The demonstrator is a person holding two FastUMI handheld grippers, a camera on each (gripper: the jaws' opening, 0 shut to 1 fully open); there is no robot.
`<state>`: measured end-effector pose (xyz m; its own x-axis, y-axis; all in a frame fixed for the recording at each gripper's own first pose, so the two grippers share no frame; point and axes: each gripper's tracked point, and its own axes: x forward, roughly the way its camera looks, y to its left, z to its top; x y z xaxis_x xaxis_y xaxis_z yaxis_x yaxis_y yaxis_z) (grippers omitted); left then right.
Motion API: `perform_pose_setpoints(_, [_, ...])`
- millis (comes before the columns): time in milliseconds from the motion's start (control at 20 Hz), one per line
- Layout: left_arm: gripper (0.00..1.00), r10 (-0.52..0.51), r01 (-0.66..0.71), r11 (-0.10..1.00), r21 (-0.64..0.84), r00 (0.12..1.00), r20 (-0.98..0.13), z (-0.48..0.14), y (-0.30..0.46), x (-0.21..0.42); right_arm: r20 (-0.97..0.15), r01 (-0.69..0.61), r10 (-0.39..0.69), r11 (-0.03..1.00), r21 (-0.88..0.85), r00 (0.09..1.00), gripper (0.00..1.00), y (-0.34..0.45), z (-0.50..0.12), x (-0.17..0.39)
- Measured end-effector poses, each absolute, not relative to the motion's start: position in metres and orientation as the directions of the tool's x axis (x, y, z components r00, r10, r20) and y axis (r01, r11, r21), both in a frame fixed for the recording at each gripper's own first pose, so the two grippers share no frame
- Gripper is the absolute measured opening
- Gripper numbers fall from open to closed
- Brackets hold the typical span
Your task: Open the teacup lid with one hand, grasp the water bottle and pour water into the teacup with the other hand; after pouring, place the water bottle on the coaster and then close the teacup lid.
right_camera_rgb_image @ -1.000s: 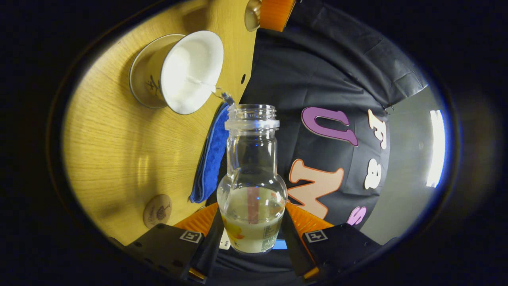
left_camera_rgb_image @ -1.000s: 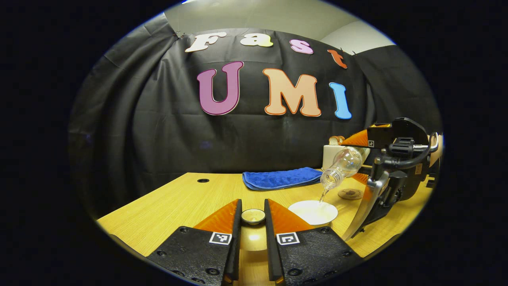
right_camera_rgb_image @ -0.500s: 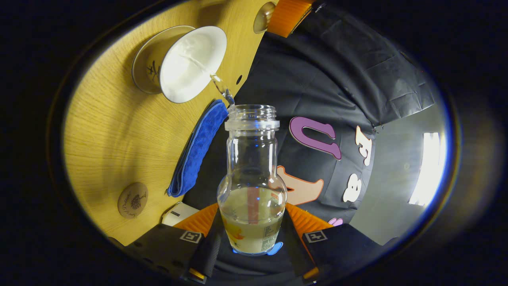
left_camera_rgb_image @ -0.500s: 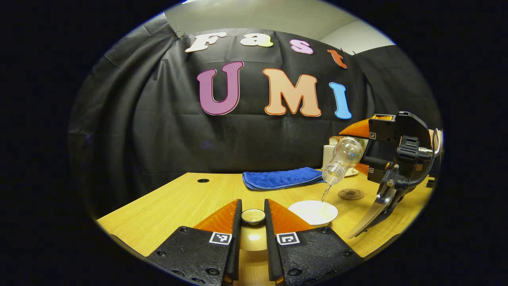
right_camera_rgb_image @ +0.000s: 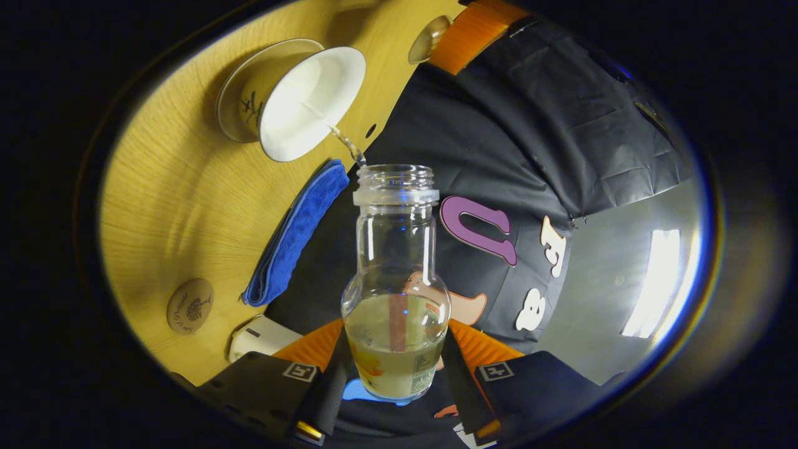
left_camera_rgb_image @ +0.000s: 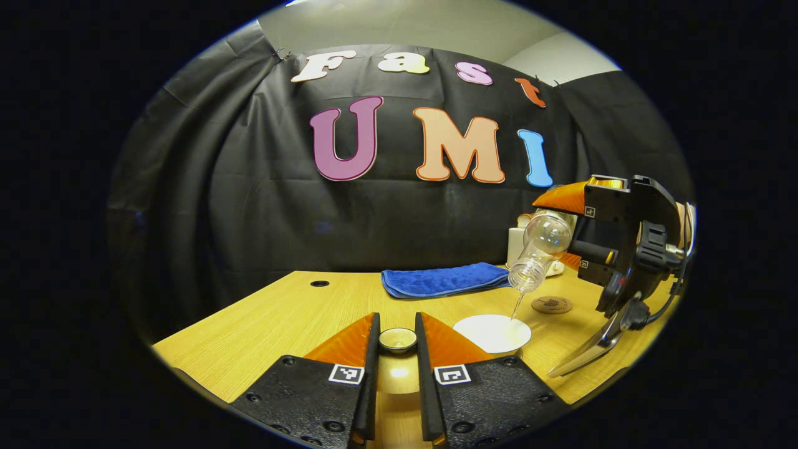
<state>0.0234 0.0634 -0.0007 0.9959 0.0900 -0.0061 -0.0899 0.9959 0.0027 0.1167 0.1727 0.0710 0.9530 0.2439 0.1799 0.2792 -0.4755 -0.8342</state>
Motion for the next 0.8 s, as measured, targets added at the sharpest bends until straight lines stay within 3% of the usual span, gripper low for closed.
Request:
perform_pose_setpoints(350, [0.27,0.091,-0.091,0.996,0.004,0.996,-0.005,0.0,0.063,0.023,0.183,0.276,0.239,-0.454,-0.847,0.954,0.78,0.17,0.07,0.116])
perform_pose_setpoints(600, [0.26,0.091,-0.091,0.996,0.004,0.996,-0.005,-0.001,0.063,0.024,0.07,0.101,0.141,-0.226,-0.969,0.987,0.77,0.152,0.039,0.117])
perform_pose_setpoints(700, [0.26,0.091,-0.091,0.996,0.004,0.996,-0.005,-0.001,0.063,0.023,0.012,0.022,0.12,-0.086,-0.996,0.993,0.76,0.147,0.025,0.114])
perform_pose_setpoints(800, [0.26,0.091,-0.091,0.996,0.004,0.996,-0.006,-0.001,0.064,0.023,-0.053,-0.064,0.115,0.094,-0.993,0.992,0.81,0.143,0.013,0.111])
